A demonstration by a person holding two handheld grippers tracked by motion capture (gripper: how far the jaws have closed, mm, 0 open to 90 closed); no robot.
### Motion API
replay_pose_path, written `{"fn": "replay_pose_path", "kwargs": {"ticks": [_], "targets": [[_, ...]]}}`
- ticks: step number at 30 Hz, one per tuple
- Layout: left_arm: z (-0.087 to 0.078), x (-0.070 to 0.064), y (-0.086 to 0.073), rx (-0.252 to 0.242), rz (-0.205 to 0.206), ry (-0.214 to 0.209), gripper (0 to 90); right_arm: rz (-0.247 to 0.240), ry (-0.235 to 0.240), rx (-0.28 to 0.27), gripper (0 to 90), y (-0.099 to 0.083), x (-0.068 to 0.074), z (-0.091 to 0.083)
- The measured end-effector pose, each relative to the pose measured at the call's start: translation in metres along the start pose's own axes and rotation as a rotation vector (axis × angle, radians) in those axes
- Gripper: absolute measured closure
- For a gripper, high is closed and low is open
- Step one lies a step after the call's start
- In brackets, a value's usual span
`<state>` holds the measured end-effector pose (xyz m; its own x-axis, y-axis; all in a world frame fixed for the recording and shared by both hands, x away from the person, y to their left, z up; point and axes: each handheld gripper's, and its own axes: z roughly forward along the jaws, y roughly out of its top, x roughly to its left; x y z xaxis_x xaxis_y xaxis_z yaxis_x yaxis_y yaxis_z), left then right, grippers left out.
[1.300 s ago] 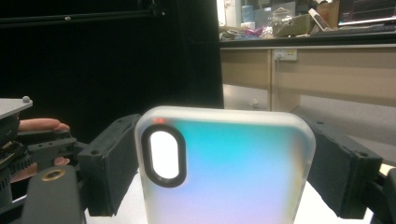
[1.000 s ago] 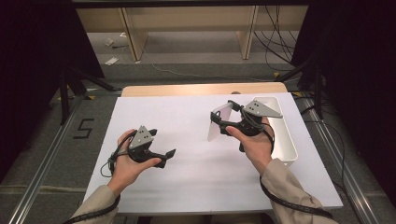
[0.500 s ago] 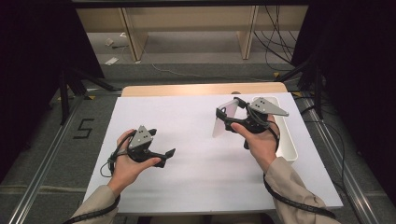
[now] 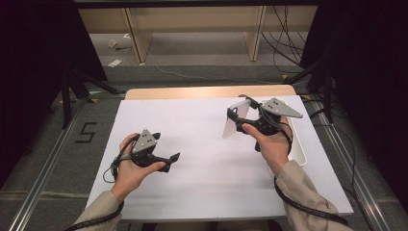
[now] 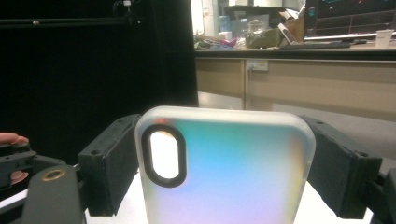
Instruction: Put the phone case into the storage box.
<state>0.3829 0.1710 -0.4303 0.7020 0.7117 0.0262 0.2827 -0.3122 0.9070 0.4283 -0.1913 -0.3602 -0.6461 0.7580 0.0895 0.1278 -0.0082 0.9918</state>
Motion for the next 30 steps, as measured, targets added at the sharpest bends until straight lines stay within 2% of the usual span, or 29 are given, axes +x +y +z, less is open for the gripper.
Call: {"fn": "replay_pose_path", "kwargs": {"ticks": [13,30], "targets": [[-0.001,0.0,0.001,-0.005,0.0,0.003,0.0,0.001,-0.035,-0.026,18.5,0.006,-0.01,-0.007],[-0.002,0.001,0.001,-0.01,0.0,0.008,0.0,-0.002,-0.079,-0.032,18.5,0.01,-0.022,-0.013]]}}
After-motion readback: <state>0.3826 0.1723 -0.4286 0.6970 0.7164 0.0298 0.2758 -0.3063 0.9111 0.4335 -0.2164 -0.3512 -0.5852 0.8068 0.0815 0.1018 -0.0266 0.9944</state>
